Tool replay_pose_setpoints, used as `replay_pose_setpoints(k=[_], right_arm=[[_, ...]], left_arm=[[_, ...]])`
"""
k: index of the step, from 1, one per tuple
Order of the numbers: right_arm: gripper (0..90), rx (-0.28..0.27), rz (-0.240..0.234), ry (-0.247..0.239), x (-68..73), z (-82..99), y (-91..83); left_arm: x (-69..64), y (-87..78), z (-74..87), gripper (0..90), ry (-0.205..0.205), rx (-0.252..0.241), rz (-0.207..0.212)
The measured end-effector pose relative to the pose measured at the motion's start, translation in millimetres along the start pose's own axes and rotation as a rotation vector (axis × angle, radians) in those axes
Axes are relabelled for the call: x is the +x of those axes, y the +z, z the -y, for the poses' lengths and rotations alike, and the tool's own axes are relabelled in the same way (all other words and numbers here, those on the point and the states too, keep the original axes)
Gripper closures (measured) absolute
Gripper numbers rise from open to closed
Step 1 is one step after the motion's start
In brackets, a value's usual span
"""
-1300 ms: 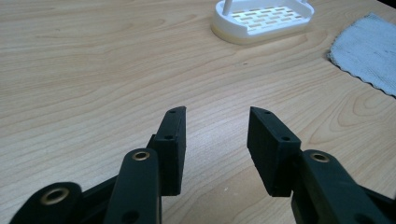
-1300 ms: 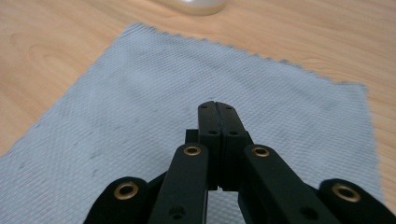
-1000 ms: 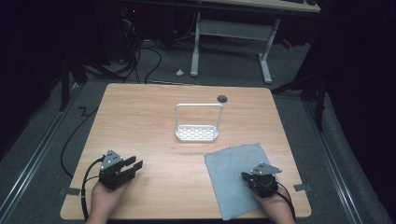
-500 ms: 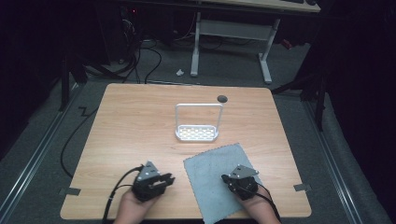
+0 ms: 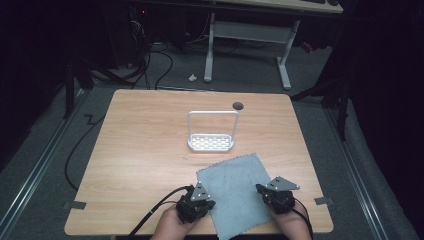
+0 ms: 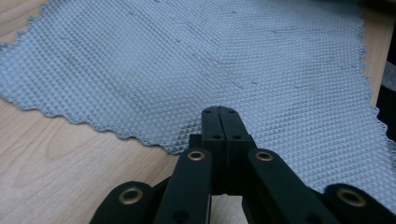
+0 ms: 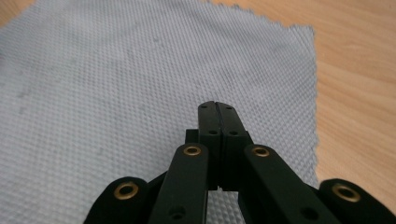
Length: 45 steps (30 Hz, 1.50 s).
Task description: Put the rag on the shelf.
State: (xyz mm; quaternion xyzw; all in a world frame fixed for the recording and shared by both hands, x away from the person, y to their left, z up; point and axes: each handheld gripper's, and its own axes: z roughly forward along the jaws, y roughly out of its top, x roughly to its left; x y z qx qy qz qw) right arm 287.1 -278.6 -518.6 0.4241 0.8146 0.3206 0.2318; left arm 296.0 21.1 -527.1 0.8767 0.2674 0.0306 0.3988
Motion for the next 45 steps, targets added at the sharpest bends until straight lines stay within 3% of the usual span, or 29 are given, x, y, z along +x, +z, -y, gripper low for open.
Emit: replay_pose_setpoints(k=[5, 6, 10, 13, 15, 18, 22, 26, 32, 34, 36, 37, 41, 42, 43, 44, 45], right_arm=[[90.0, 0.03, -0.028, -0.007, 2.8, 2.3, 4.8], [90.0, 0.027, -0.073, -0.015, 9.6, 0.8, 5.2], [90.0, 0.025, -0.161, -0.06, 27.8, -3.4, 6.8], [90.0, 0.016, -0.186, -0.077, 34.4, -6.9, 9.1], [90.0, -0.015, -0.137, -0.047, 25.2, -15.6, 16.2], [90.0, -0.027, -0.081, -0.007, 10.6, -24.9, 28.0], [90.0, 0.001, -0.039, 0.01, 1.8, -28.3, 41.0], [90.0, -0.004, -0.063, 0.012, 3.2, -26.5, 40.1], [90.0, 0.002, -0.112, -0.016, 17.6, -18.1, 27.9], [90.0, 0.004, -0.15, -0.031, 26.8, -11.8, 19.3], [90.0, 0.007, -0.153, -0.043, 29.2, -11.0, 17.5], [87.6, -0.001, -0.161, -0.049, 30.6, -11.0, 15.8], [84.8, -0.048, -0.144, -0.002, 22.2, -12.5, 14.8], [84.1, -0.052, -0.129, 0.003, 20.2, -12.0, 15.2], [83.6, -0.054, -0.115, 0.009, 18.0, -10.9, 15.9], [82.4, -0.052, -0.109, 0.012, 16.8, -10.1, 16.0], [81.7, -0.053, -0.099, 0.02, 15.0, -8.7, 16.4]], left_arm=[[11.9, -9.7, 6.2, 89.9, -0.024, 0.0, -0.025], [22.1, -17.2, 11.2, 89.9, -0.054, -0.003, -0.042], [40.2, -35.7, 23.4, 89.9, -0.111, 0.0, -0.082], [46.2, -43.1, 27.0, 89.9, -0.123, 0.01, -0.118], [50.3, -45.0, 25.7, 89.8, -0.126, -0.008, -0.135], [61.7, -36.4, 10.2, 81.8, -0.134, -0.068, -0.169], [72.6, -18.5, 1.8, 81.8, -0.117, -0.036, -0.191], [68.5, -21.9, 4.3, 85.7, -0.094, -0.017, -0.187], [54.3, -36.8, 21.8, 85.6, -0.088, -0.01, -0.153], [47.2, -44.1, 31.0, 85.6, -0.06, -0.014, -0.137], [47.2, -45.5, 32.6, 85.1, -0.069, -0.016, -0.128], [49.8, -46.6, 32.8, 82.5, -0.093, -0.023, -0.119], [75.2, -50.1, 25.9, 75.4, -0.198, -0.113, -0.206], [75.2, -50.1, 25.9, 73.1, -0.198, -0.113, -0.206], [84.1, -45.7, 22.2, 71.1, -0.223, -0.108, -0.232], [84.1, -45.7, 22.2, 70.4, -0.223, -0.108, -0.232], [87.0, -39.7, 19.2, 69.3, -0.217, -0.083, -0.262]])
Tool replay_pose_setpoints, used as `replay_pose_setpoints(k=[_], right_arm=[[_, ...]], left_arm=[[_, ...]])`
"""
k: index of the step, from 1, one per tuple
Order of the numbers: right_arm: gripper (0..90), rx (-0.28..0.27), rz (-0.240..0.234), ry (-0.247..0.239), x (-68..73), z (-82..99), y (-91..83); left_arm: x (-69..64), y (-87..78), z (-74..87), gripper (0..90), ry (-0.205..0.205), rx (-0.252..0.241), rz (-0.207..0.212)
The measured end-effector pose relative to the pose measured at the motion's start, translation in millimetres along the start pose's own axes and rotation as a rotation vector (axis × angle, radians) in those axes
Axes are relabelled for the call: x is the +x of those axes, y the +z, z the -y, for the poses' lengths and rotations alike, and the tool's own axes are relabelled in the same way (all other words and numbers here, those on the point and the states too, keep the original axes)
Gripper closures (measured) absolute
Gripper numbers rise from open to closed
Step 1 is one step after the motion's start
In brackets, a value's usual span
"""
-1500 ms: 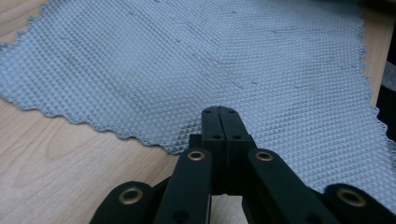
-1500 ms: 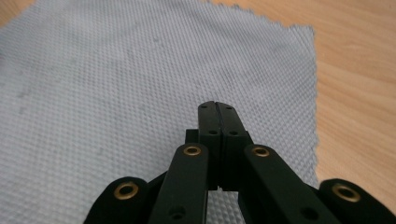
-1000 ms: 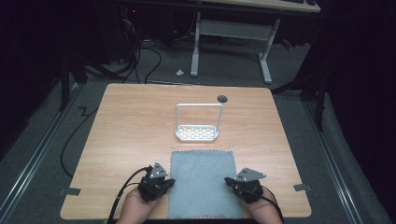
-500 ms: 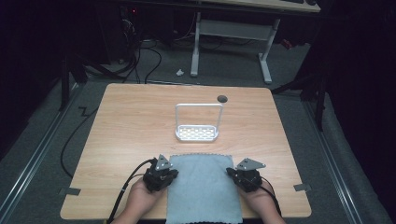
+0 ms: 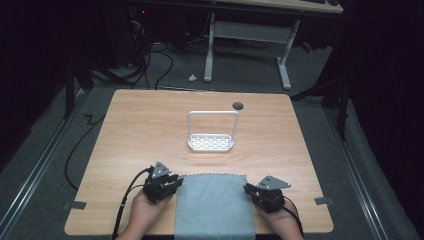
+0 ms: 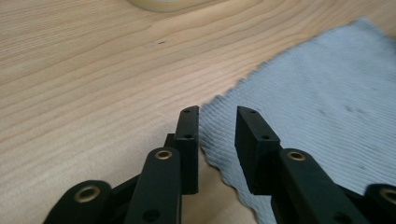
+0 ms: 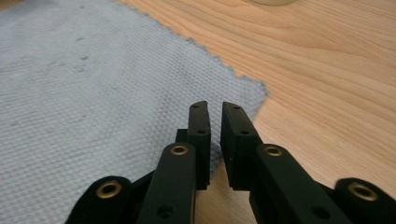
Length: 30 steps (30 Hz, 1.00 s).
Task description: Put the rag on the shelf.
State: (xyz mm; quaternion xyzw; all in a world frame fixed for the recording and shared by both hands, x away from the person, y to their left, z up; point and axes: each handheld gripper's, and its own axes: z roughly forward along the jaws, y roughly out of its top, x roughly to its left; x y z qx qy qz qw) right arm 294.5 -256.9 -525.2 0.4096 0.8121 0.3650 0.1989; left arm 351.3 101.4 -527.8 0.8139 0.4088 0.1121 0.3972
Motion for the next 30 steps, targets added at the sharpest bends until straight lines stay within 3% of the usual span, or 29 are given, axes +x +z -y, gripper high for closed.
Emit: replay_pose_setpoints(k=[2, 5, 8, 9, 12, 14, 17, 19, 25, 26, 28, 30], right_arm=[[80.3, -0.001, 0.009, 0.007, -2.3, 1.5, -0.4], [79.0, -0.009, 0.021, 0.018, -4.4, 2.2, -1.7], [75.4, -0.023, 0.037, 0.037, -6.5, 1.9, -3.3], [69.3, -0.035, 0.043, 0.066, -7.3, -0.3, -2.7], [68.9, -0.045, 0.031, 0.112, -10.0, -7.5, 1.3], [69.0, -0.04, 0.03, 0.136, -11.4, -14.2, 6.8], [67.1, 0.014, 0.046, 0.128, -14.7, -21.0, 19.0], [66.7, 0.031, 0.032, 0.151, -17.7, -22.5, 25.0], [70.5, 0.026, 0.047, 0.112, -15.3, -19.4, 29.7], [73.5, 0.026, 0.054, 0.081, -12.2, -18.8, 29.7], [77.3, 0.025, 0.05, 0.077, -11.1, -18.8, 29.7], [87.1, 0.024, 0.035, 0.061, -8.6, -19.2, 30.3]], left_arm=[[-1.2, 3.8, -0.5, 68.4, 0.011, 0.003, -0.022], [-3.2, 5.0, -0.2, 72.6, 0.006, -0.003, -0.021], [-9.2, 6.2, 1.4, 78.7, 0.046, -0.009, -0.047], [-8.4, 6.0, 2.6, 84.3, 0.039, -0.017, -0.041], [-7.7, 5.2, 4.6, 88.4, 0.04, -0.026, -0.026], [-6.5, 5.4, 4.6, 88.6, 0.029, -0.025, -0.012], [-4.3, 5.4, 4.7, 88.7, 0.016, -0.026, 0.001], [-4.6, 5.4, 4.8, 88.7, 0.013, -0.026, 0.002], [-2.3, 5.5, 4.6, 88.6, -0.001, -0.026, 0.016], [-2.5, 5.5, 4.6, 88.6, 0.0, -0.026, 0.016], [-2.7, 5.5, 4.7, 88.7, 0.001, -0.026, 0.015], [-2.7, 5.5, 4.7, 88.7, 0.002, -0.026, 0.016]])
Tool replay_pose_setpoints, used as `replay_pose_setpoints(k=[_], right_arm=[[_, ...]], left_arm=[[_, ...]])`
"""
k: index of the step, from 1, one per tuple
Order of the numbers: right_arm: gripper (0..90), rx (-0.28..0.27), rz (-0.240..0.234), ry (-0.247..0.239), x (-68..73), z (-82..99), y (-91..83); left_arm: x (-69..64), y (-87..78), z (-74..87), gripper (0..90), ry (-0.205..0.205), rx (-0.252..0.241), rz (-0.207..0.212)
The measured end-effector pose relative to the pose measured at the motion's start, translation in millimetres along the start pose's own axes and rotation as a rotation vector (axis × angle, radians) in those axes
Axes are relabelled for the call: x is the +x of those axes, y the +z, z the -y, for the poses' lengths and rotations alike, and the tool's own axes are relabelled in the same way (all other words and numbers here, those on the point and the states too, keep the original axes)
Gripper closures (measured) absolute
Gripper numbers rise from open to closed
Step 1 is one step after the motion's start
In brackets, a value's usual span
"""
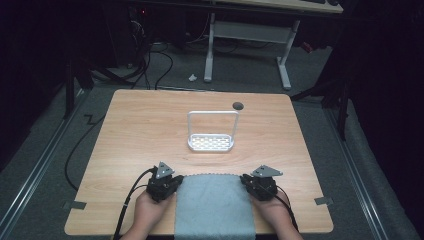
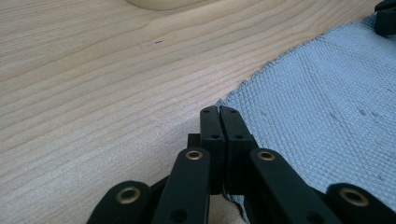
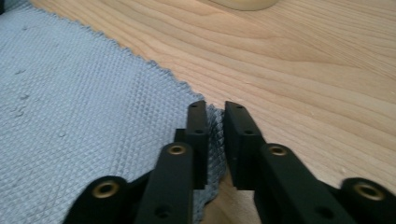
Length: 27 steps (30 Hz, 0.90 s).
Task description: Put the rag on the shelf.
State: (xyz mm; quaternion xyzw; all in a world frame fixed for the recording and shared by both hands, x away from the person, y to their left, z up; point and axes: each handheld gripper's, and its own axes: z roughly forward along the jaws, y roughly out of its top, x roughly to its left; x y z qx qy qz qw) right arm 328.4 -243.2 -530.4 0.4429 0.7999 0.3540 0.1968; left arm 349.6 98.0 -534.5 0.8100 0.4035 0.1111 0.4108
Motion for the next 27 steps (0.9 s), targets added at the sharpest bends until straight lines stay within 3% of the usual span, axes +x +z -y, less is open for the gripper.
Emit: replay_pose_setpoints(k=[4, 10, 17, 20, 27], right_arm=[[89.7, 0.001, 0.003, -0.017, 1.4, -0.5, 0.3], [89.8, -0.016, -0.005, -0.016, 1.9, 1.0, -4.2], [89.8, -0.135, 0.013, -0.014, 5.9, -3.0, -23.5], [89.8, -0.172, 0.02, -0.009, 8.7, -5.0, -30.1], [89.8, -0.256, 0.034, -0.02, 14.7, -15.5, -44.4]], left_arm=[[0.0, -0.3, -0.2, 88.9, 0.002, 0.001, -0.005], [0.2, -5.9, 0.4, 89.0, -0.004, -0.045, -0.001], [-0.9, -18.5, -2.2, 89.2, -0.003, -0.124, 0.006], [-4.2, -29.2, -6.0, 89.1, -0.001, -0.187, 0.009], [-7.7, -44.1, -15.6, 89.2, 0.001, -0.254, 0.025]])
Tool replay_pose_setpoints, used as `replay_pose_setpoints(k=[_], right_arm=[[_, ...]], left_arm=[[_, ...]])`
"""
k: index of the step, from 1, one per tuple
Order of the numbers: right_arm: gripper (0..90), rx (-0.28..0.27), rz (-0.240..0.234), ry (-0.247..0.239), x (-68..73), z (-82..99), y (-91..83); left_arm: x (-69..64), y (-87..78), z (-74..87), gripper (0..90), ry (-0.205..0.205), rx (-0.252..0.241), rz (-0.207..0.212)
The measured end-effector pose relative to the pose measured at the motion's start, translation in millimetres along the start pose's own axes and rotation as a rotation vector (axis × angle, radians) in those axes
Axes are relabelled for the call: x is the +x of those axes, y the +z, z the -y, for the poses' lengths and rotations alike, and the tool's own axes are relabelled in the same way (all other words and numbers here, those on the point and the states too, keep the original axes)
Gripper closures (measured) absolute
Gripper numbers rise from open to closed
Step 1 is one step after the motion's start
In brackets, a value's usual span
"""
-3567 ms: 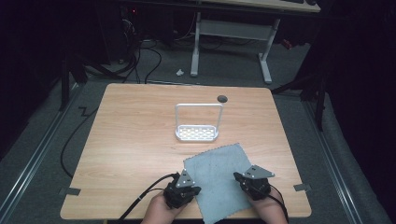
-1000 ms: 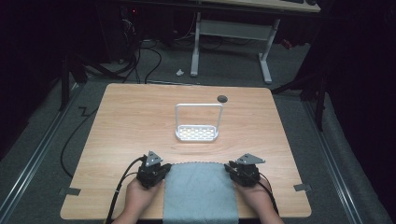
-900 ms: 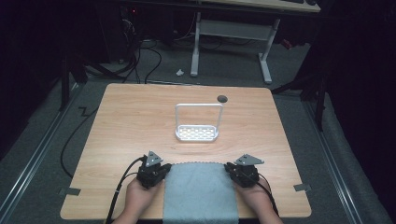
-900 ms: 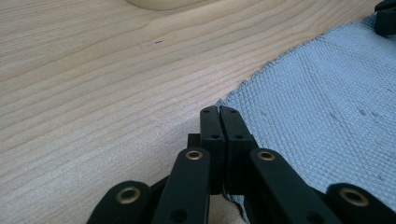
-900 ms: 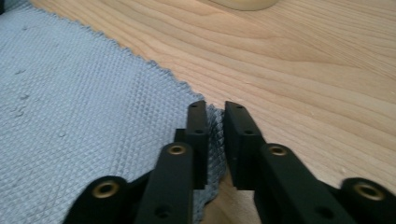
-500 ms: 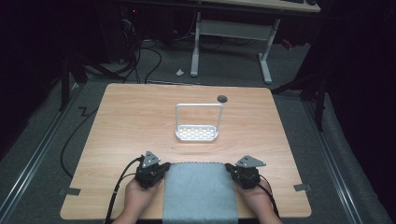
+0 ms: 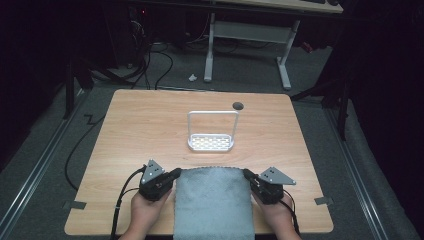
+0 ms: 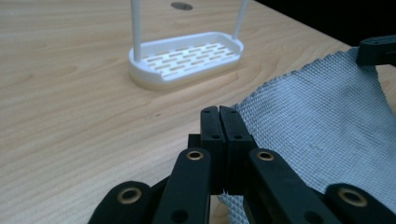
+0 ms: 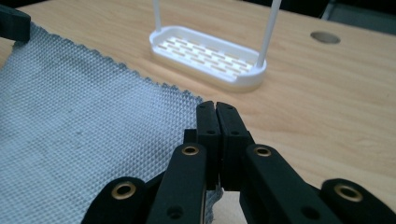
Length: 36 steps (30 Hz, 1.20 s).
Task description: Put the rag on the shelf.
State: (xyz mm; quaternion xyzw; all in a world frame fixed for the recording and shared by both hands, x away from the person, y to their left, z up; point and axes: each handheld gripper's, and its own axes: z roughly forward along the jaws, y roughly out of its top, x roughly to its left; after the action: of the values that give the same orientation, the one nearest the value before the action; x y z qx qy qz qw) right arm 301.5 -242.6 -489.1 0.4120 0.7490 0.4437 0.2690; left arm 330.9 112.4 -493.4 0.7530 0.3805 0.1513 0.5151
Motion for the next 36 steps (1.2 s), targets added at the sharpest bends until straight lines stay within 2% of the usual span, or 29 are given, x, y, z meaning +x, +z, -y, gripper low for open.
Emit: replay_pose_setpoints(k=[5, 9, 13, 21, 30, 33, 36], right_arm=[[89.8, -0.023, -0.016, 0.01, -2.5, -9.5, -3.8], [89.8, -0.051, -0.01, 0.018, -6.2, -16.5, -5.1], [89.8, -0.086, 0.001, 0.003, -8.2, -26.1, -5.0], [89.8, -0.155, 0.01, 0.001, -10.0, -43.9, -6.5], [89.8, -0.224, 0.034, -0.001, -16.0, -62.5, -17.9], [89.9, -0.251, 0.037, -0.002, -17.6, -70.5, -23.2], [90.0, -0.27, 0.04, -0.003, -18.5, -77.1, -27.0]], left_arm=[[2.9, -5.0, -10.0, 89.2, 0.012, -0.033, 0.0], [7.8, -7.0, -17.0, 89.2, 0.006, -0.056, -0.007], [9.3, -6.9, -21.9, 89.2, 0.002, -0.076, -0.011], [10.7, -9.4, -39.3, 89.3, 0.005, -0.142, -0.022], [9.7, -18.7, -60.0, 89.3, 0.041, -0.194, -0.032], [6.3, -23.2, -70.8, 89.3, 0.072, -0.219, -0.037], [4.7, -25.6, -76.2, 89.4, 0.08, -0.237, -0.039]])
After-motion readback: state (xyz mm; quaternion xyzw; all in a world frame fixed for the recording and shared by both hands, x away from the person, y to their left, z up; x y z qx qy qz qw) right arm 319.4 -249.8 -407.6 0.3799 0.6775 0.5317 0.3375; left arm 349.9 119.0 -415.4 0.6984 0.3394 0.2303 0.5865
